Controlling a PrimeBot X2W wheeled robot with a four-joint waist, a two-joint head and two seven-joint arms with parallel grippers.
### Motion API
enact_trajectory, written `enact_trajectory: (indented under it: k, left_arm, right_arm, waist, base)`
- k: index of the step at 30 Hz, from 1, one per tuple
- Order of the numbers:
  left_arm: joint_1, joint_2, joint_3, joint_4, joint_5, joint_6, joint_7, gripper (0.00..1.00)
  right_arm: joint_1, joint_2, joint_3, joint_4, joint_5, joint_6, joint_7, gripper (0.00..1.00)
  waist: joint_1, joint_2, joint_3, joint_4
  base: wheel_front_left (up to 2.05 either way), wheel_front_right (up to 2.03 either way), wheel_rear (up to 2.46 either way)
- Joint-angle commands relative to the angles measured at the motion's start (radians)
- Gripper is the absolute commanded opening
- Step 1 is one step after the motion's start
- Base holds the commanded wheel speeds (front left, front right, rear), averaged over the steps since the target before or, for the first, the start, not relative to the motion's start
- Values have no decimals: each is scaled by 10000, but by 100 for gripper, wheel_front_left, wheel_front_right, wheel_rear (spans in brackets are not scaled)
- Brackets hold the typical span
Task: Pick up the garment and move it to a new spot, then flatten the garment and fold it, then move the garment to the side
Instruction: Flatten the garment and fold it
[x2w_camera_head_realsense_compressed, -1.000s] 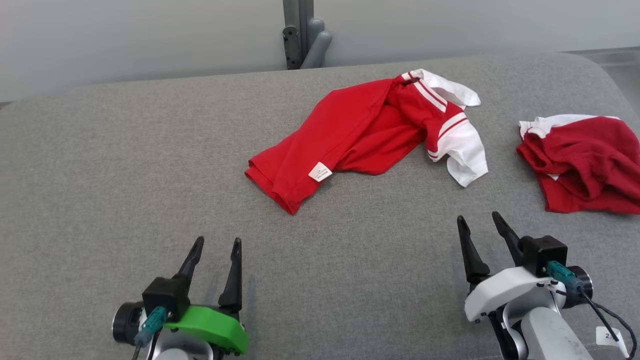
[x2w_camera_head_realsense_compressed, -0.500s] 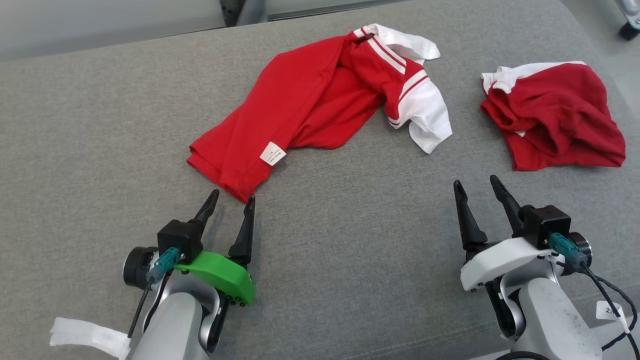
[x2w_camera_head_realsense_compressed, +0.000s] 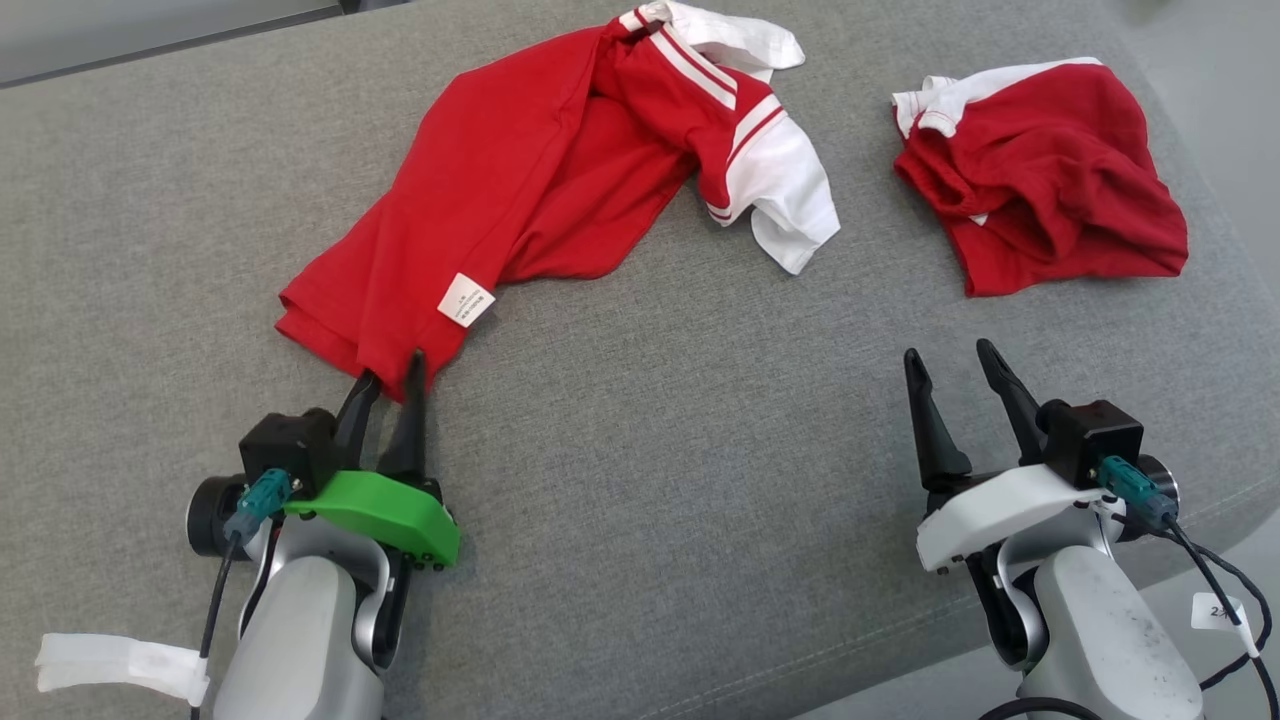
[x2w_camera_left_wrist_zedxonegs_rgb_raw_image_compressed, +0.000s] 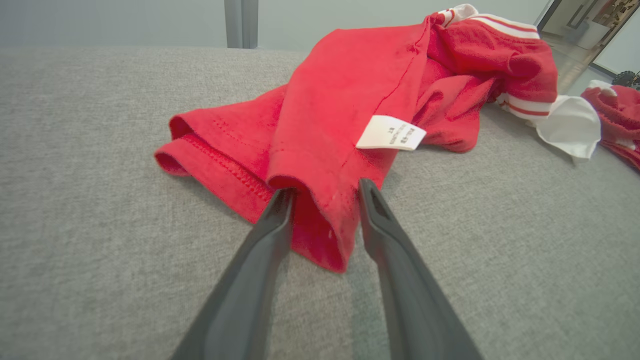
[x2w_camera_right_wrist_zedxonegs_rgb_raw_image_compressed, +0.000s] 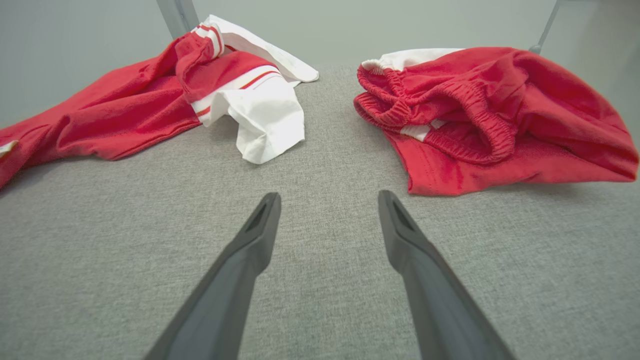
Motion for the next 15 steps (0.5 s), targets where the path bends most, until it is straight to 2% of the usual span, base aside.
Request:
enact_trajectory:
  k: [1, 4, 10, 15]
  left_arm:
    - [-216, 50, 107, -178, 106, -20, 4, 0]
    - [-117, 50, 261, -538, 175, -22, 4, 0]
    - [-81, 149, 862, -2511, 373, -22, 4, 0]
    - [-335, 241, 918, -2944, 424, -22, 2, 0]
  right_arm:
    - [-74, -10, 11, -19, 55, -12, -29, 100]
    - [-8, -9, -99, 88, 107, -12, -29, 100]
    - [293, -9, -197, 412, 443, -12, -29, 100]
    - [418, -12, -155, 569, 610, -12, -29, 100]
  waist:
    - [0, 0, 45, -75]
    - [0, 0, -62, -62]
    - [0, 0, -557, 403]
    - [0, 0, -801, 721]
  base:
    - [0, 0, 0]
    - [0, 0, 0]
    - [0, 0, 0]
    - [0, 0, 0]
